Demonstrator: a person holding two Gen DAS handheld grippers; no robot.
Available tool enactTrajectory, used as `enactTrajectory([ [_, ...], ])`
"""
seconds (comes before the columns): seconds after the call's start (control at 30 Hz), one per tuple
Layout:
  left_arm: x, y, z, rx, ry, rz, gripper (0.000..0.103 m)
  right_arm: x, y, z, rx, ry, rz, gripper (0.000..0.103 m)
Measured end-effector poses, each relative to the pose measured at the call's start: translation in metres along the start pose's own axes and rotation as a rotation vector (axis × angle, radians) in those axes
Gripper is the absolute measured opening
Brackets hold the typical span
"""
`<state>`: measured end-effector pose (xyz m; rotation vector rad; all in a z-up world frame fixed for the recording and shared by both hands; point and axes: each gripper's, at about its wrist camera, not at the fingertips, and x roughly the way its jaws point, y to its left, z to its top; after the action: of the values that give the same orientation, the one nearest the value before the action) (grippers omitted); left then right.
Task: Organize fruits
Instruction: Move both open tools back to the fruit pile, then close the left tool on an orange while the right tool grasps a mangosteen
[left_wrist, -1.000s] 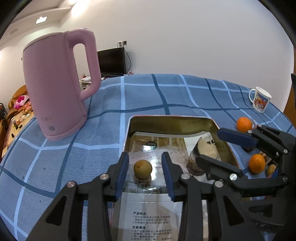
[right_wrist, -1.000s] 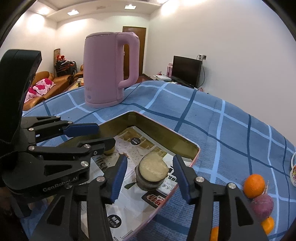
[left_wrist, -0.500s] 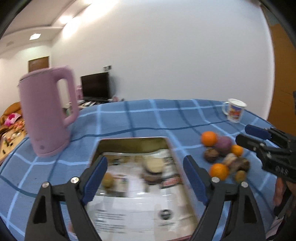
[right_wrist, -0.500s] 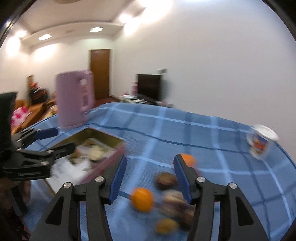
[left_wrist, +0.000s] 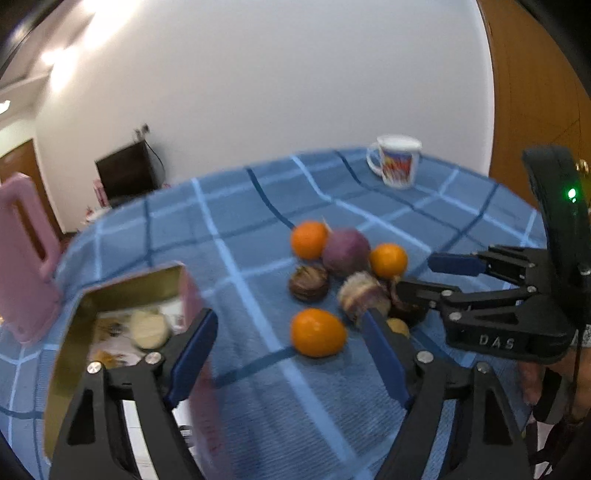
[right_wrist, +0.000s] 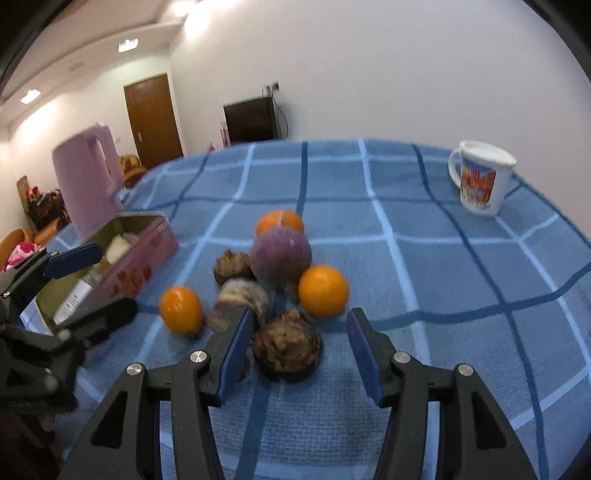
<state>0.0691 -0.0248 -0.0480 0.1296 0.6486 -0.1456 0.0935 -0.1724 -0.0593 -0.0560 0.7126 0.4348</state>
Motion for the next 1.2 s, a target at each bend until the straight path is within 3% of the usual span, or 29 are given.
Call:
enactTrajectory([
  [0.13,0.023,-0.001,0.001,-0.021,0.092,-0.055,0.061,0.007,-0.006,-0.002,0.018,0.037,0.01,0.055],
  [0.37,0.042,-0.003,0.001,-0.033,0.167,-0.091,0.058,0.015,-0.003,-0.003,0.012,0.086,0.093,0.055],
  [0.47,0.048,-0.003,0.002,-0.041,0.189,-0.106,0.056,0.014,0.003,-0.003,-0.019,0.092,0.069,0.054],
  [0.57,0.051,0.002,0.002,-0.062,0.197,-0.129,0.045,0.019,0.008,-0.002,-0.043,0.114,0.064,0.047],
  [0.83,0.044,0.005,0.003,-0.075,0.16,-0.133,0.044,0.01,0.004,-0.002,-0.027,0.067,0.075,0.046],
  [1.2,0.021,0.006,0.005,-0.064,0.038,-0.112,0.044,-0.008,0.015,-0.002,-0.083,-0.031,0.034,0.046],
])
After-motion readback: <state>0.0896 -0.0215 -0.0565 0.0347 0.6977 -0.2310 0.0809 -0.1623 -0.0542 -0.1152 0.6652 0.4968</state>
